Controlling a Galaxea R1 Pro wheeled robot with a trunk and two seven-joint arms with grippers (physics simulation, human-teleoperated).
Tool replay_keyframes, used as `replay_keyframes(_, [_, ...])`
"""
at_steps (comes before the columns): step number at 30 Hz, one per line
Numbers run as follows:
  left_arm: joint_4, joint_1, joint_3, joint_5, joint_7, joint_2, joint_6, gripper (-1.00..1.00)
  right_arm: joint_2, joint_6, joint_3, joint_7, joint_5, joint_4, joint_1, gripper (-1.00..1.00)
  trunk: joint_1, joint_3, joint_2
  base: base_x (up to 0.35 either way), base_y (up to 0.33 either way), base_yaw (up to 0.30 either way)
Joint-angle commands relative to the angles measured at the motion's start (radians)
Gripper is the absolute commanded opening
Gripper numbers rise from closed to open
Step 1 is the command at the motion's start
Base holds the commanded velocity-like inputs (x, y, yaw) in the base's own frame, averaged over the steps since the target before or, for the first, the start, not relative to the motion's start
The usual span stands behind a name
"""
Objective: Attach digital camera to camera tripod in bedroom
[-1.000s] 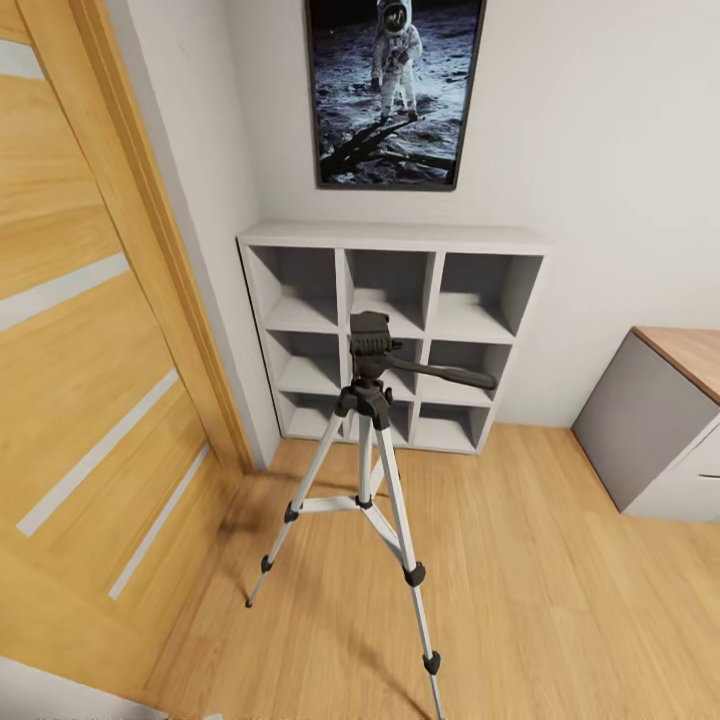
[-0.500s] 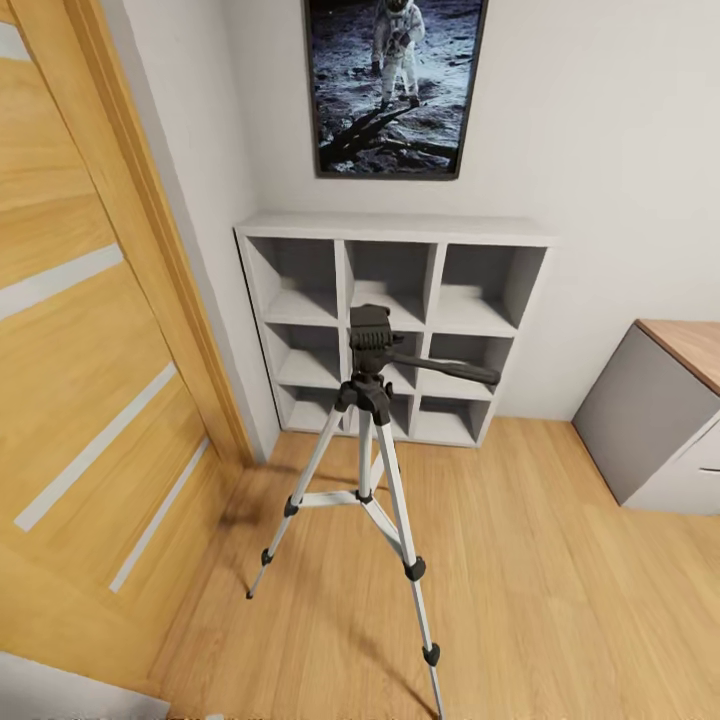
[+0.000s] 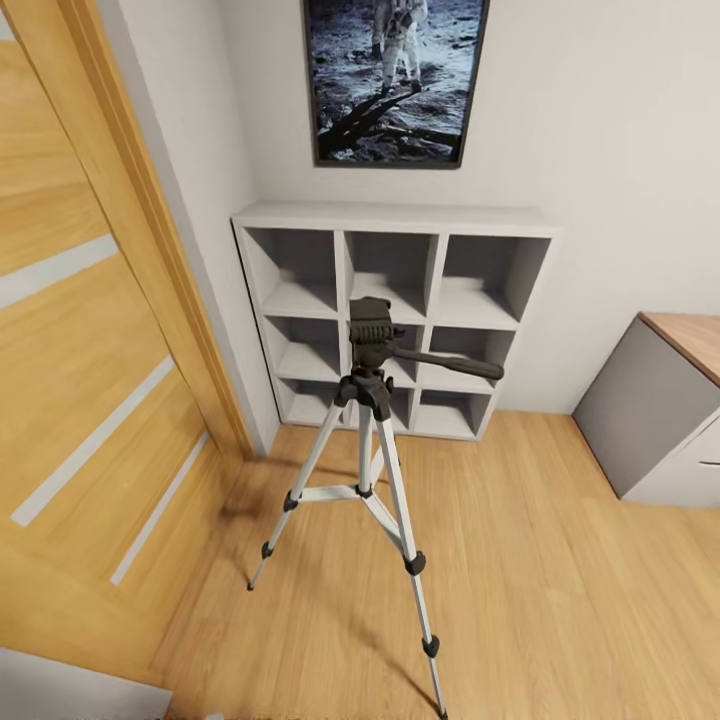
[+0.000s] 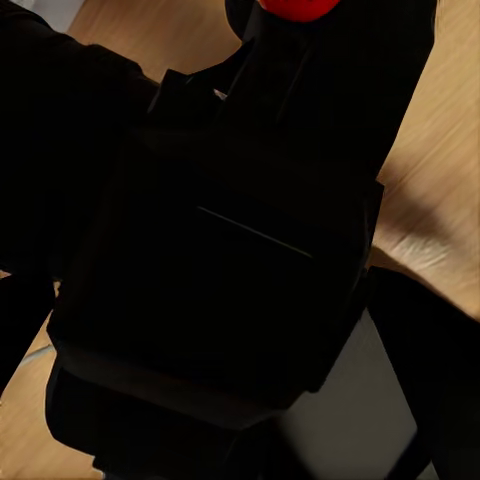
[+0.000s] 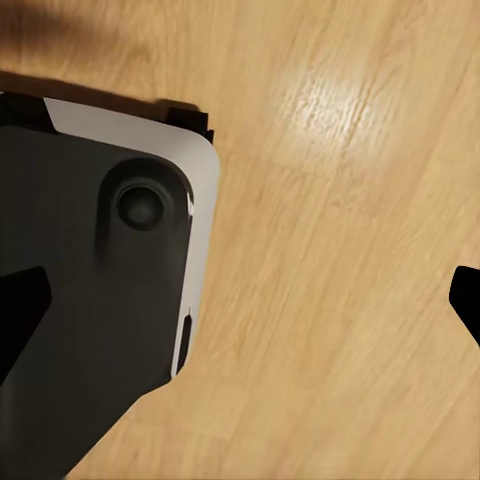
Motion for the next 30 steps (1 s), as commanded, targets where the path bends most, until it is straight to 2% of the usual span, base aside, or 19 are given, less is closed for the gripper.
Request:
replay_keyframes(1, [0.0,-0.001,0.007,-0.004,0.003,0.0,0.0,-1.0,0.0,-0.007,0.003,0.001,0.006,0.003,-0.002,1.0,0.0,-0.003,-0.002,0.0,0.0,0.0])
replay_keyframes(30, [0.001,-0.001,0.007,-0.002,0.002,0.0,0.0,-1.0,-0.009,-0.009,0.003,0.0,0.006,0.003,-0.002,1.0,0.0,-0.049,-0.002,0.0,0.0,0.0])
